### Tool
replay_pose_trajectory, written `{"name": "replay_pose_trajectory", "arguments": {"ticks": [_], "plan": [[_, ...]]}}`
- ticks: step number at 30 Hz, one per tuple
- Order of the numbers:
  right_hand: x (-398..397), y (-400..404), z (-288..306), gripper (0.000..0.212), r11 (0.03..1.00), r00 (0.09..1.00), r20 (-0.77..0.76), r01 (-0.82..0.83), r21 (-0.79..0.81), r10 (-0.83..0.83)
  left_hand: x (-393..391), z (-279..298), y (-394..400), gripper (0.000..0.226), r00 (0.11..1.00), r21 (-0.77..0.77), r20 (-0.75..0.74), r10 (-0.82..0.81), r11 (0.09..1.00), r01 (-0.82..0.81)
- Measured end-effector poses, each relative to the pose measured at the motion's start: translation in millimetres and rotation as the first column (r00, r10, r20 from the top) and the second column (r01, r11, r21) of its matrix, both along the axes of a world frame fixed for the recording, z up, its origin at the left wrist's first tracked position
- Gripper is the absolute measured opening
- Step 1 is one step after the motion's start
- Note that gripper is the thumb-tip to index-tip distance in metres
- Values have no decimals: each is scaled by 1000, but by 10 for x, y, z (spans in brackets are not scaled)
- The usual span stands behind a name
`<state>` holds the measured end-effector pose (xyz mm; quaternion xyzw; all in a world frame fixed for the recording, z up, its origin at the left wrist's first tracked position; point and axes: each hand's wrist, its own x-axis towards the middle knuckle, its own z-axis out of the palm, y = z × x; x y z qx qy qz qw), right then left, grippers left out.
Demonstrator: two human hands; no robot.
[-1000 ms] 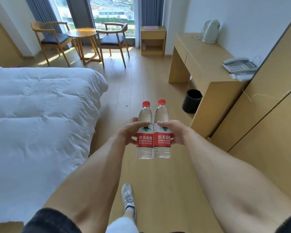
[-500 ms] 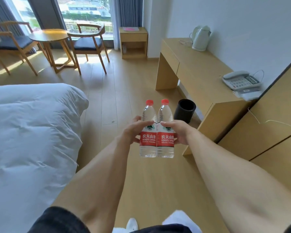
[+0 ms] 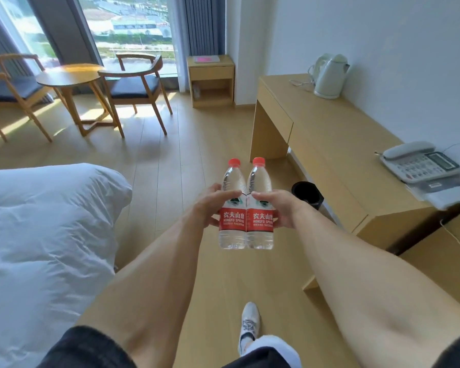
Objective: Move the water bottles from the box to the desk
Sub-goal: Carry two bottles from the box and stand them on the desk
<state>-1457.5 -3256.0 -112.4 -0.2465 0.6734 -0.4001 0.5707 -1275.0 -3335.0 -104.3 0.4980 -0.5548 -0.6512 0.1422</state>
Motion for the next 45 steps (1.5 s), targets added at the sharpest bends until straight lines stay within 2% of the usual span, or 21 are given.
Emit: {"name": "replay_pose_trajectory", "arguments": {"ticks": [7, 16, 20, 25, 35, 45], "plan": [[-811, -1255, 127, 56, 999, 998, 44, -33, -30, 34, -780, 212, -1174, 53, 999, -16, 16, 35, 999, -35], [-1548, -2328, 163, 56, 999, 999, 29, -24, -46, 25, -1517, 240, -2297, 51, 999, -1, 9, 43, 999, -43], [-1836, -2764, 74, 56, 999, 999, 30, 36, -35, -35, -1853, 143, -2851, 49, 999, 3, 6, -44, 999, 44], [-2237, -3476, 20, 68, 993, 993, 3, 120, -9, -120, -2380, -25, -3750, 49, 990, -5, -10, -142, 990, 142], [-2936, -4584, 266, 37, 915, 914, -25, 404, -9, -404, -3419, 144, -5274, 44, 921, 4, -28, -388, 922, 388], [-3858, -4838, 343, 60, 821, 818, -109, 570, 18, -566, -4655, 180, -5730, 49, 841, 6, -70, -536, 843, 538]]}}
